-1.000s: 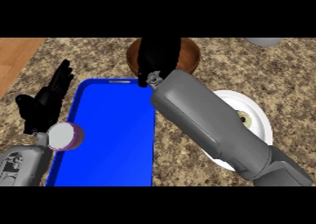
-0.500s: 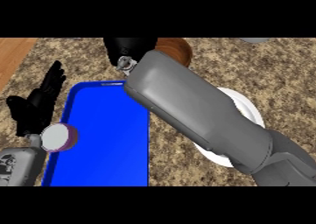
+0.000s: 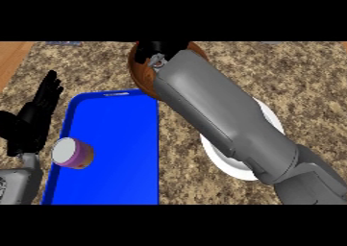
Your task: Pick the tomato from the plate and place it in the bowl
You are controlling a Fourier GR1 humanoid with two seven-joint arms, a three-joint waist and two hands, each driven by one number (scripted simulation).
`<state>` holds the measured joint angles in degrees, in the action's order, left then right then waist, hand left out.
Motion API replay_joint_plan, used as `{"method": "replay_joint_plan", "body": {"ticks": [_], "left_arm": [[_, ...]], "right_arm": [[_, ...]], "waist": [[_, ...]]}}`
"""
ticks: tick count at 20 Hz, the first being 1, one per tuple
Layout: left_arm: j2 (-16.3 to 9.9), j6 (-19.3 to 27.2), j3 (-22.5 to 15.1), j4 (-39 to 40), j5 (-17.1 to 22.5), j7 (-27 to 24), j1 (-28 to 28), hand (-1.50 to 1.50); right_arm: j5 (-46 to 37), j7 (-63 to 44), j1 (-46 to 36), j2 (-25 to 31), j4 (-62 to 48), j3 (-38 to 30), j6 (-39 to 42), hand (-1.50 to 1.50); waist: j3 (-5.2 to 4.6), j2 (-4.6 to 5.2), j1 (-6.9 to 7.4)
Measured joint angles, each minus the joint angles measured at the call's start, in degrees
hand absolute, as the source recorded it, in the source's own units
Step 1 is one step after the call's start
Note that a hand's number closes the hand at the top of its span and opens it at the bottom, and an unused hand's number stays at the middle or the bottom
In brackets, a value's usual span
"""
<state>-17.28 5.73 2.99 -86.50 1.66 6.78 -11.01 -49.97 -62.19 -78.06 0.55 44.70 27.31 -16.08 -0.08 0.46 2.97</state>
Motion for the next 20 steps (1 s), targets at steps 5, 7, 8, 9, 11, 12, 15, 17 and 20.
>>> {"method": "replay_joint_plan", "body": {"ticks": [5, 7, 8, 9, 11, 12, 15, 17, 20], "left_arm": [[-0.75, -0.78, 1.32, -0.58, 0.65, -0.36, 0.99, 0.00], [-0.39, -0.24, 1.14, -1.02, 0.20, 0.16, 0.93, 0.00], [-0.57, -0.44, 1.29, -1.48, 0.30, 0.44, 1.05, 0.00], [-0.28, -0.36, 1.04, -2.12, 0.26, 0.89, 1.15, 0.00], [-0.26, -0.20, 1.06, -2.45, 0.01, 1.75, 0.72, 0.00], [-0.21, -0.27, 0.96, -2.49, -0.15, 1.71, 0.93, 0.00], [-0.08, -0.40, 1.08, -1.91, -0.12, 1.44, 0.58, 0.00], [-0.20, -0.55, 1.20, -3.24, -0.01, 1.64, 1.57, 0.00], [-0.05, -0.66, 1.33, -2.67, -0.18, 1.29, 1.31, 0.00]], "right_arm": [[-0.02, 5.54, 2.44, 0.85, -5.66, -4.42, -6.76, 1.50], [0.35, 8.51, 3.34, 1.56, -8.67, -6.42, -9.69, 1.50], [0.40, 9.58, 3.14, 1.35, -10.34, -7.33, -10.78, 1.50], [0.33, 10.66, 3.00, 1.25, -12.11, -8.17, -12.16, 1.50], [0.81, 13.59, 2.98, 1.77, -14.83, -9.94, -14.07, 1.50], [1.08, 15.07, 3.20, 1.93, -16.32, -10.79, -15.11, 1.50], [2.20, 13.50, 4.12, 1.93, -21.29, -12.01, -10.68, 1.50], [3.99, 13.57, 4.64, 2.06, -23.20, -14.22, -10.19, -1.50], [6.51, 17.16, 5.61, 2.41, -25.63, -17.08, -9.31, -1.50]], "waist": [[0.03, 0.07, -0.75], [0.05, 0.17, -0.80], [0.06, 0.18, -0.82], [0.06, 0.20, -0.73], [0.06, 0.23, -0.83], [0.06, 0.26, -0.80], [0.02, 0.37, -0.89], [0.05, 0.32, -0.68], [0.07, 0.43, -0.69]]}}
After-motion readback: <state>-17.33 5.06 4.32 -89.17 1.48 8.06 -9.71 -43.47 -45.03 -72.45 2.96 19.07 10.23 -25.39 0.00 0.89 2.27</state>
